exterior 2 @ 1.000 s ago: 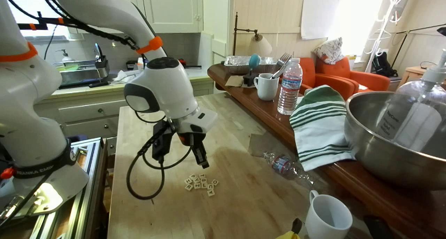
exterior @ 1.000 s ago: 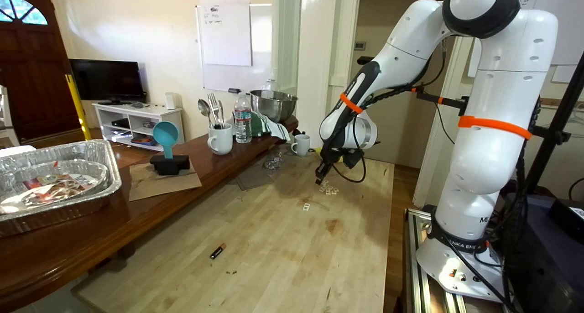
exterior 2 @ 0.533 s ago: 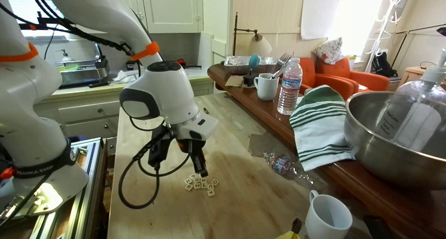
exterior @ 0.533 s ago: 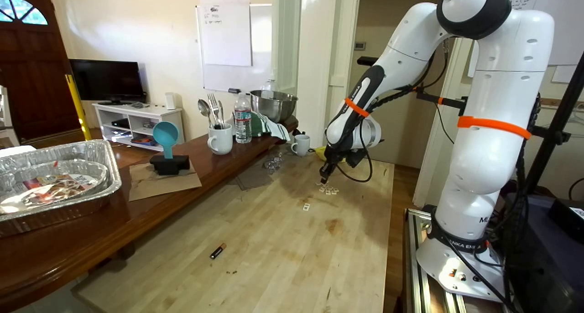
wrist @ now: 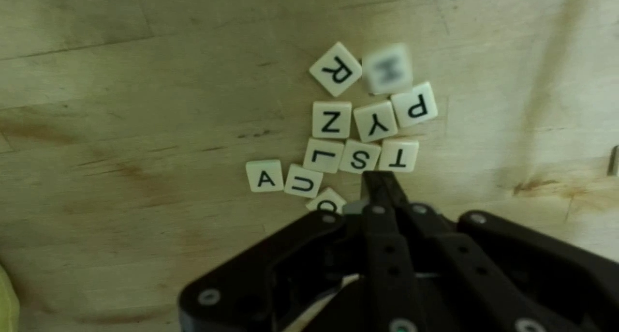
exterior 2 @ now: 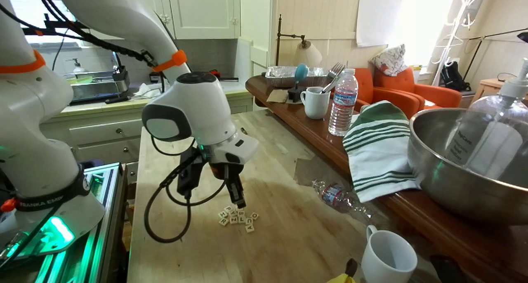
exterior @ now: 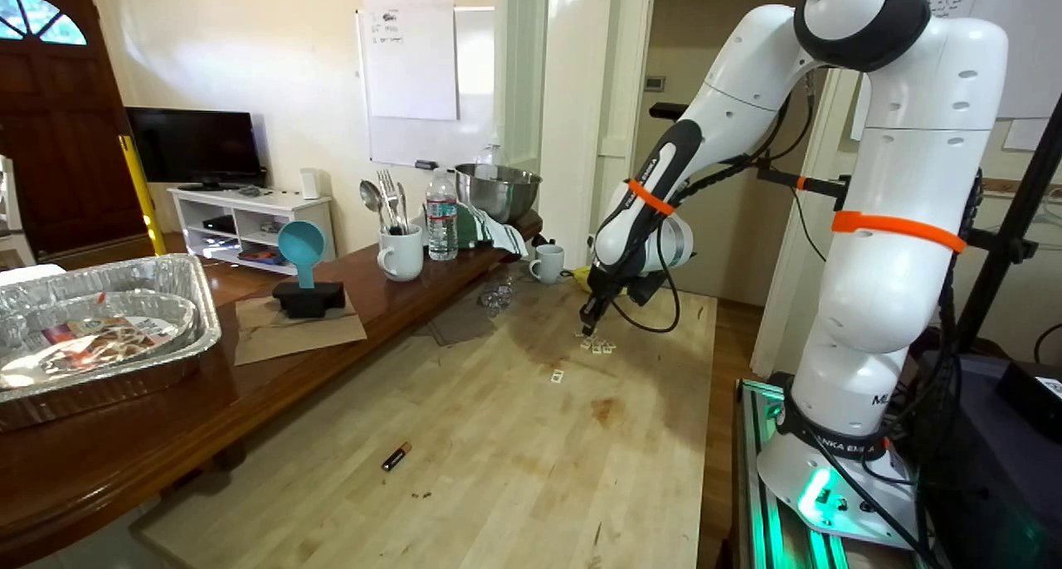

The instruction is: Spell the word 'Met'.

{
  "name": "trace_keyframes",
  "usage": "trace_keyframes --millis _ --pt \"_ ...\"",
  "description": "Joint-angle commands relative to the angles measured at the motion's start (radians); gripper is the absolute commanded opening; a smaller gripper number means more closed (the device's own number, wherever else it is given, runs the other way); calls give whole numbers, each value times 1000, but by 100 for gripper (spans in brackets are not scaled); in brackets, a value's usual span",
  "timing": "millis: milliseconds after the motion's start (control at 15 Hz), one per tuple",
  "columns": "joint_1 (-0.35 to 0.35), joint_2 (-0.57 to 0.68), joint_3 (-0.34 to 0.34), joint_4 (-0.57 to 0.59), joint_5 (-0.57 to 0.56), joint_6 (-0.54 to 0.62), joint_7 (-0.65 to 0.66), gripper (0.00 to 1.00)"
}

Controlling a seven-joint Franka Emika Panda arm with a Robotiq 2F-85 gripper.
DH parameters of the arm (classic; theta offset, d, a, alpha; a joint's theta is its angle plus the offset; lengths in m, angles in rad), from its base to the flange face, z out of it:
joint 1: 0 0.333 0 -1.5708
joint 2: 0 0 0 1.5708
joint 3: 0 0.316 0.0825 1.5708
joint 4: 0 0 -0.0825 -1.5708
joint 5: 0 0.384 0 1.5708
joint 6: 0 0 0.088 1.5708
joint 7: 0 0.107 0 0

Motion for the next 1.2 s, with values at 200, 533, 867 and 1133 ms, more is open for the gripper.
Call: trace_keyframes --millis 200,533,867,1133 --pt "11 12 -10 -2 -89 -26 88 0" --pt "18 13 -4 -5 -86 -25 93 0" --pt "22 27 -11 -5 -108 -6 115 0" --pt "21 29 -3 -5 -96 -3 115 0"
